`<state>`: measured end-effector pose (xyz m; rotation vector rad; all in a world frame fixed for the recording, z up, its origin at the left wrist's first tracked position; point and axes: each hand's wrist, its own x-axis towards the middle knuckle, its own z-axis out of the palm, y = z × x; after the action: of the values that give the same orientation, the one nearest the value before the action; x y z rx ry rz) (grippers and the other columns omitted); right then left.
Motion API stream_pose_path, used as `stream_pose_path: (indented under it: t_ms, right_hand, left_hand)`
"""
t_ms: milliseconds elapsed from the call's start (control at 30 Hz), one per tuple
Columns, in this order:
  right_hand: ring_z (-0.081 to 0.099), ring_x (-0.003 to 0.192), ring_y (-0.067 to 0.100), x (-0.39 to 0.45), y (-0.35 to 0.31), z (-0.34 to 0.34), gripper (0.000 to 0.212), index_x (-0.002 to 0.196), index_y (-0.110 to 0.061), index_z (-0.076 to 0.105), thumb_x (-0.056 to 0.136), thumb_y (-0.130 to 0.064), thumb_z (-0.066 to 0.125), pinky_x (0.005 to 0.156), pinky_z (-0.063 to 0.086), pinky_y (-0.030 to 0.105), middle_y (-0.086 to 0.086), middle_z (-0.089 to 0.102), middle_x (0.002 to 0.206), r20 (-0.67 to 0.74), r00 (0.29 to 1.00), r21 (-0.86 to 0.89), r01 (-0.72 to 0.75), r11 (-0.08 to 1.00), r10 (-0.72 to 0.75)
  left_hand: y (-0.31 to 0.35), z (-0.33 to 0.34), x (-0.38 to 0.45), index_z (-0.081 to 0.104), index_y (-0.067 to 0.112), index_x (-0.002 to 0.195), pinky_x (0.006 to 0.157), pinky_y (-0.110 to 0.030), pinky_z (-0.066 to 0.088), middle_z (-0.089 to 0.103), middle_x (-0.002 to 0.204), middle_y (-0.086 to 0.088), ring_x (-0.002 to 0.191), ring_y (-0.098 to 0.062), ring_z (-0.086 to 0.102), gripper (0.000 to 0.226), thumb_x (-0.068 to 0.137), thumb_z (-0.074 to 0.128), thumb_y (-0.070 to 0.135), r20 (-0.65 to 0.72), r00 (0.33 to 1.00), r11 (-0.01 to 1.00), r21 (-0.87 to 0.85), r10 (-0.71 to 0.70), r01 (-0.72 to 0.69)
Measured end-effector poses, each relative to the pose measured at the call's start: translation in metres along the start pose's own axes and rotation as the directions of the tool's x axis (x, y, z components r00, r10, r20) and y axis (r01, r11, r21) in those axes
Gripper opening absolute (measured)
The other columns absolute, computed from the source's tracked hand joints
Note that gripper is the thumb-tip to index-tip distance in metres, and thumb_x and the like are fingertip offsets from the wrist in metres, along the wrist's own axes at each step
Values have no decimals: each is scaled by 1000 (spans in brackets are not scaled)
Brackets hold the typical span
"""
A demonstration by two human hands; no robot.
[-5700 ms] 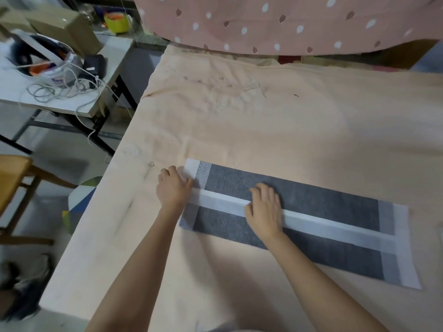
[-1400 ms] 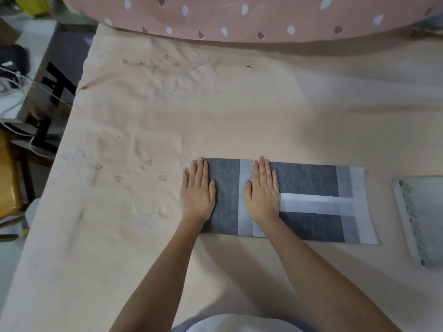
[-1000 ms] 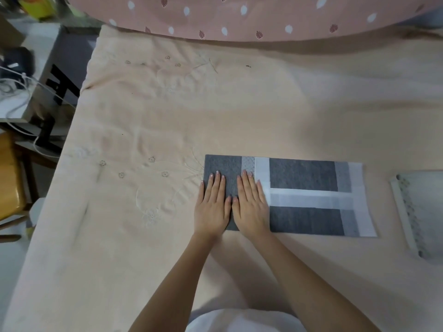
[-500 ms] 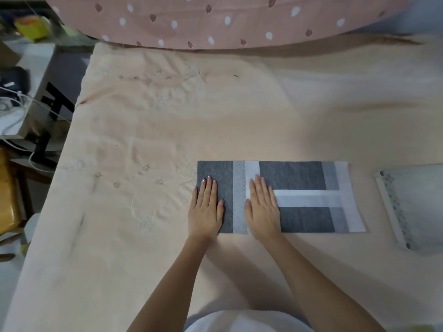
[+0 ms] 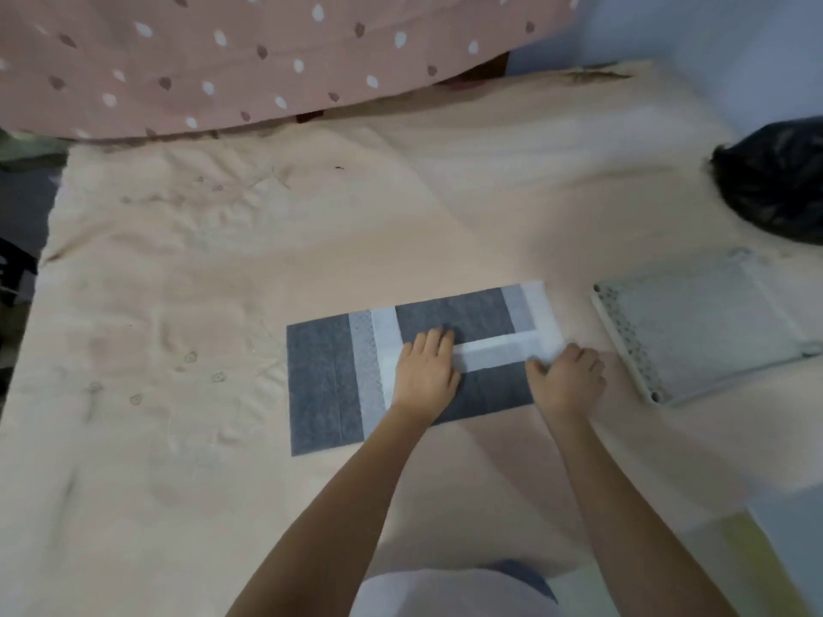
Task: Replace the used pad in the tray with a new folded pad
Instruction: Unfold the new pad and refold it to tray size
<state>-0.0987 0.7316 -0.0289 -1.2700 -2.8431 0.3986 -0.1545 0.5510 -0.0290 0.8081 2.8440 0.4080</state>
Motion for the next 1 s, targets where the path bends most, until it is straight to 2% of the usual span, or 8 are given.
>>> stream_pose_path:
  t_ms: [267, 467, 533, 600, 733, 833, 933, 1000]
  right_hand:
    - [54, 109, 37, 21, 18, -8, 60, 115, -1, 51, 80, -48, 61, 90, 46, 43, 20, 56, 118, 114, 990, 85, -95, 992, 85]
    - [62, 90, 33, 27, 24, -10, 27, 91, -3, 64, 77, -26, 68, 76, 50, 36, 13, 66, 92, 214, 974, 445, -162, 881, 71]
    - [58, 74, 30, 25, 22, -12, 19, 67, -8, 57, 77, -19, 69, 64, 42, 32, 8, 57, 69, 172, 985, 505, -82, 859, -7]
    - [48, 62, 27, 22, 17, -14, 32, 57, -10, 44, 75, -17, 69, 57, 36, 34, 4, 45, 59, 124, 989, 524, 2, 852, -79]
    - [59, 69, 29, 7, -9, -17, 16, 69, -7, 58, 77, -17, 67, 64, 49, 41, 13, 62, 79, 182, 961, 600, 60, 798, -209]
    - [57, 65, 20, -12, -31, -17, 22, 62, -21, 51, 79, -17, 65, 61, 50, 36, 4, 61, 74, 162, 936, 613, 152, 775, -312]
    - [57, 67, 18, -30, -51, -18, 13, 71, -20, 54, 79, -22, 64, 59, 48, 32, -1, 61, 75, 155, 891, 617, 250, 746, -427]
    - [54, 63, 16, -38, -59, -19, 19, 68, -19, 52, 78, -28, 64, 55, 44, 30, -3, 58, 71, 119, 856, 629, 327, 705, -503]
  left_hand:
    - [57, 7, 35, 39, 9, 132, 88, -39, 42, 42, 131, -11, 118, -30, 42, 43, 93, 46, 26, 166, 986, 998, -50, -15, 23]
    - [79, 3, 56, 40, 5, 130, 90, -43, 44, 35, 135, -15, 122, -33, 37, 44, 96, 43, 34, 296, 944, 988, 6, -147, 152]
    - [83, 0, 63, 40, 6, 129, 92, -44, 42, 38, 134, -15, 121, -33, 39, 50, 96, 39, 43, 299, 940, 976, -88, -167, 201]
    - [86, -5, 69, 41, 7, 129, 90, -43, 41, 42, 131, -13, 118, -32, 45, 59, 92, 38, 54, 303, 927, 913, -269, -222, 307]
    - [84, -23, 78, 44, 13, 123, 92, -42, 46, 56, 118, -5, 107, -27, 57, 67, 81, 44, 65, 313, 900, 675, -596, -303, 435]
    - [70, -43, 82, 47, 14, 101, 79, -42, 53, 58, 88, -1, 86, -24, 60, 56, 74, 54, 63, 283, 888, 562, -694, -362, 450]
    - [44, -54, 77, 45, 14, 75, 53, -29, 43, 49, 69, 0, 69, -23, 52, 28, 81, 61, 35, 222, 891, 661, -605, -396, 444]
    - [21, -59, 69, 40, 15, 63, 44, -27, 34, 46, 64, -1, 65, -24, 49, 27, 82, 60, 19, 183, 869, 664, -580, -459, 473]
